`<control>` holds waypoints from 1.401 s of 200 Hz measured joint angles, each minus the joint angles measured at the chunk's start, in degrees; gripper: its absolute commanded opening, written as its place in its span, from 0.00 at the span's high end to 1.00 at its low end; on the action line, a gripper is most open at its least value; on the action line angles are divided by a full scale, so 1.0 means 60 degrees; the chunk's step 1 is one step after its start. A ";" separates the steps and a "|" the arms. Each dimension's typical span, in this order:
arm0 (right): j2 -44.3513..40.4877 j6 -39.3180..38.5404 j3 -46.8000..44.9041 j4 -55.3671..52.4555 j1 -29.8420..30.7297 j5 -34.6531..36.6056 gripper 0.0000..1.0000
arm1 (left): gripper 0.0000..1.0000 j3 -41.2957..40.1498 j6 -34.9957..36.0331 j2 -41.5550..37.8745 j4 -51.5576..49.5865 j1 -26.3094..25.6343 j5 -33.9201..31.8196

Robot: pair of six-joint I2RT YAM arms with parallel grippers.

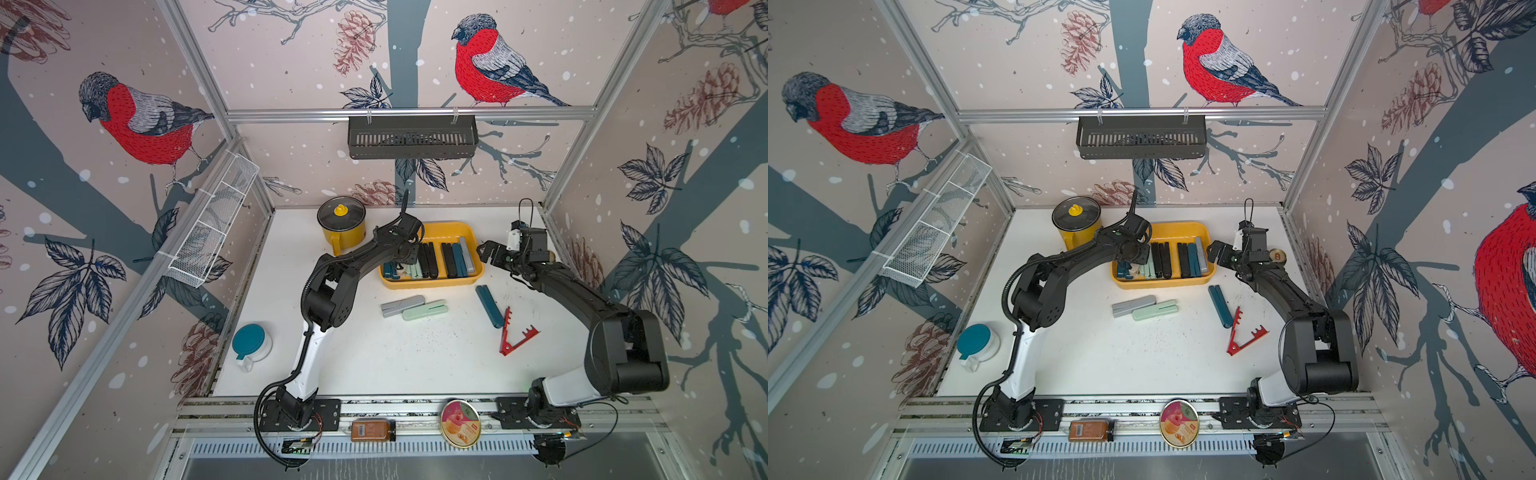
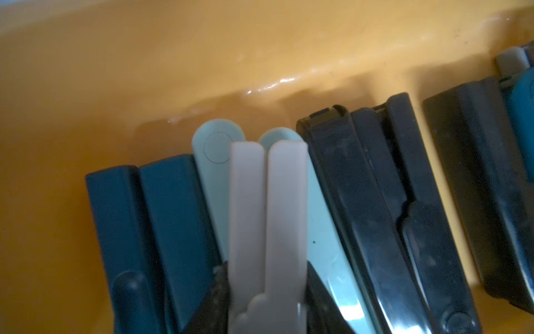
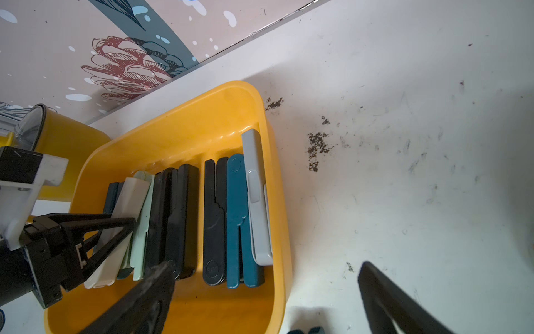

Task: Put the pruning pliers into the storage box
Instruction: Adjust the pruning pliers in the storage box.

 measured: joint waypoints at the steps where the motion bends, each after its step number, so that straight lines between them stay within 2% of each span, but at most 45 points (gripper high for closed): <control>1: 0.0000 0.0000 0.0000 0.0000 0.0000 0.0000 0.00 | 0.75 -0.0004 0.0000 0.0000 0.0000 0.0000 0.0000; 33: -0.0018 0.0004 -0.0007 0.0004 -0.0018 -0.0007 0.00 | 0.86 -0.0047 -0.0076 -0.0047 -0.0004 0.0007 0.0007; 93: -0.0091 0.0004 -0.0106 0.0011 -0.0044 -0.0007 0.00 | 0.90 -0.0229 -0.0248 -0.0670 -0.0142 0.0029 -0.0069; 114: -0.0022 0.0004 -0.0109 0.0058 -0.0047 -0.0033 0.00 | 0.90 -0.0215 -0.0466 -0.0991 0.0109 0.0029 0.0040; 136: 0.0124 0.0036 -0.0113 0.0109 -0.0051 -0.0073 0.00 | 0.90 -0.0106 -0.0831 -0.1035 0.0532 0.0033 0.0710; 186: 0.0160 0.0069 -0.0131 0.0255 -0.0084 -0.0142 0.00 | 0.90 0.0270 -0.1923 -0.0415 0.1246 -0.0215 0.1978; 230: 0.0160 0.0076 -0.0306 0.0277 -0.0164 -0.0237 0.00 | 0.89 0.1158 -0.2688 0.0215 0.1362 -0.0750 0.2189; 280: 0.0157 0.0251 -0.0444 0.0350 -0.0295 -0.0390 0.00 | 0.86 0.1588 -0.3421 0.0714 0.1490 -0.1024 0.1847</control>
